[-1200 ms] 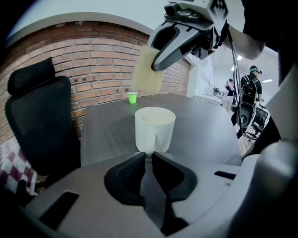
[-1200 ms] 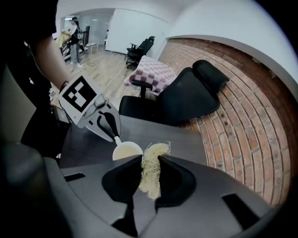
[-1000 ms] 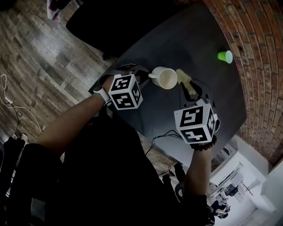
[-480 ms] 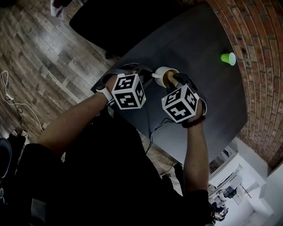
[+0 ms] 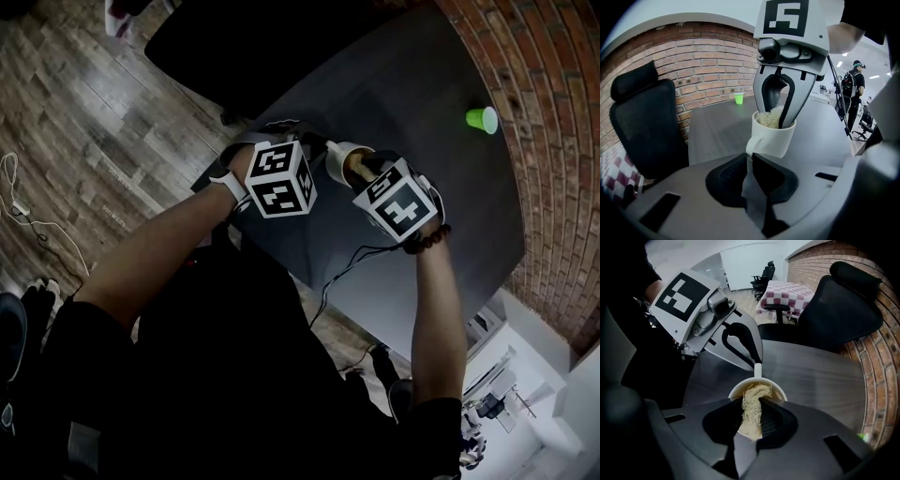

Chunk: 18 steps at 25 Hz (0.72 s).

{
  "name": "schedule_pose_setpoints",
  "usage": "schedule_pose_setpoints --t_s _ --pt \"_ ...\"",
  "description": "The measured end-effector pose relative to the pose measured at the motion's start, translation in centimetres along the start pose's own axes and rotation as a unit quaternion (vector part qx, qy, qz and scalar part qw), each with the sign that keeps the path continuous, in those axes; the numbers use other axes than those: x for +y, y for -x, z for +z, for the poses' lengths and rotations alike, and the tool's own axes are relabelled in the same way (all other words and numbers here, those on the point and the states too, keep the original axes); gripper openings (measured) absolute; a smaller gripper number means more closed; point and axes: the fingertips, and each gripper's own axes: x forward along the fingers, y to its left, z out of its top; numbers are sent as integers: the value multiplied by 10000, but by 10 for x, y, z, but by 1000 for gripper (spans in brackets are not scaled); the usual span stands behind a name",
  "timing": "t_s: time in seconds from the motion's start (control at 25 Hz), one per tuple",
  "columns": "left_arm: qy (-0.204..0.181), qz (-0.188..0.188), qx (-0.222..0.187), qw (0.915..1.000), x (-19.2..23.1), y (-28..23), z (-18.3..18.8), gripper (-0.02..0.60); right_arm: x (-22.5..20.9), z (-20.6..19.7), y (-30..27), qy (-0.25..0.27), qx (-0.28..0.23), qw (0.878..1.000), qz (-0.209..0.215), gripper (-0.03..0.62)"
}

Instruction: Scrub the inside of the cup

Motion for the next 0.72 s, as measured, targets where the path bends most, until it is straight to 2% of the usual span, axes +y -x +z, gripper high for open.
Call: schedule_pose_setpoints --t_s 0.16,0.28,0.52,0.72 --pt "-103 27 53 9999 5 -6 6 48 3 0 -4 10 -23 10000 88 83" --pt "-151 71 95 9998 8 -8 7 44 11 3 4 -180 -236 9991 292 83" --pt "-56 110 94 9999 9 -4 7 43 29 14 66 -931 -1255 9849 744 83" --pt "30 244 57 9997 12 5 6 44 40 17 129 -1234 -2197 9663 531 83"
